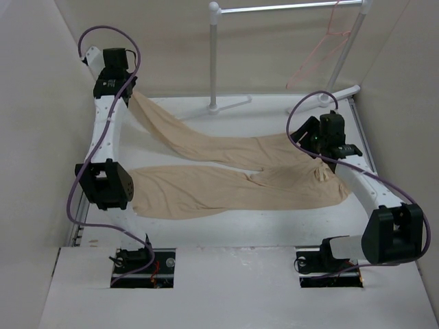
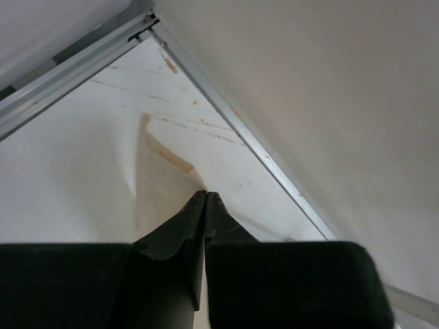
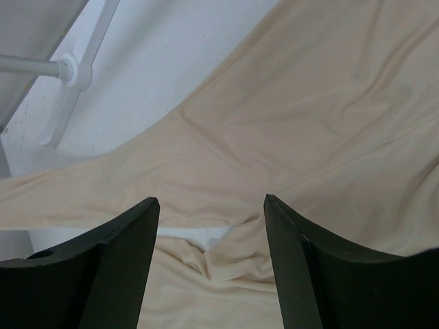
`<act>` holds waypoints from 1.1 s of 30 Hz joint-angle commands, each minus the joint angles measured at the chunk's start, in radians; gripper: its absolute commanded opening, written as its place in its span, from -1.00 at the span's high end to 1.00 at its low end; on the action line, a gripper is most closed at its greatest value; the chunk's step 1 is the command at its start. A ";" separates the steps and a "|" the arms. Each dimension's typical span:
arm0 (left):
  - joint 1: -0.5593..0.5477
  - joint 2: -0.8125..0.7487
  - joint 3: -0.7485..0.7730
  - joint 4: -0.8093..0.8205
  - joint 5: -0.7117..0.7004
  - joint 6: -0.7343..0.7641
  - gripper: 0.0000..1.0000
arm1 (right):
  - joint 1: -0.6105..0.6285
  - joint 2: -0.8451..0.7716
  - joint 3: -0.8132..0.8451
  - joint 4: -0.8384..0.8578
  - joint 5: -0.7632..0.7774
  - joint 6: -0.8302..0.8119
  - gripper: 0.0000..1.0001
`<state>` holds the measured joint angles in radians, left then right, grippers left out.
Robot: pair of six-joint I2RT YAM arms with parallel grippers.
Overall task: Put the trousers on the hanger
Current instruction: Flatten out the trousers at the center of the board.
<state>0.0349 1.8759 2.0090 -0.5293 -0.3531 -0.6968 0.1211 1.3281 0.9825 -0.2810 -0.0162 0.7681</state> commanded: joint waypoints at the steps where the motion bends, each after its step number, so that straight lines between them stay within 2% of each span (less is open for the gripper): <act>1: 0.018 -0.118 -0.027 -0.003 0.008 0.003 1.00 | 0.008 -0.021 0.036 0.048 -0.008 0.014 -0.37; 7: 0.082 -0.237 -0.356 0.055 0.032 -0.007 1.00 | 0.030 -0.024 0.025 0.040 -0.014 0.014 -0.37; 10: 0.101 -0.239 -0.449 0.068 0.025 -0.012 1.00 | 0.038 -0.021 0.021 0.036 -0.014 0.013 -0.37; 17: 0.118 -0.098 -0.454 0.065 -0.072 -0.006 0.98 | 0.070 0.011 0.028 0.032 -0.010 0.010 -0.39; 23: 0.167 -0.050 -0.458 0.000 -0.191 -0.012 0.53 | 0.102 0.005 0.007 0.029 -0.005 0.014 -0.41; 28: 0.190 -0.103 -0.487 0.021 -0.228 -0.010 0.42 | 0.091 0.008 -0.002 0.025 -0.011 0.011 -0.41; 30: 0.185 -0.066 -0.448 0.048 -0.209 0.006 0.31 | 0.087 0.025 0.005 0.025 -0.014 0.008 -0.41; 33: 0.170 0.064 -0.328 0.042 -0.074 0.042 0.29 | 0.090 0.060 0.027 0.025 -0.025 0.000 -0.06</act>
<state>0.2272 1.8736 1.5799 -0.5156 -0.5037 -0.6888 0.2157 1.3563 0.9810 -0.2810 -0.0280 0.7742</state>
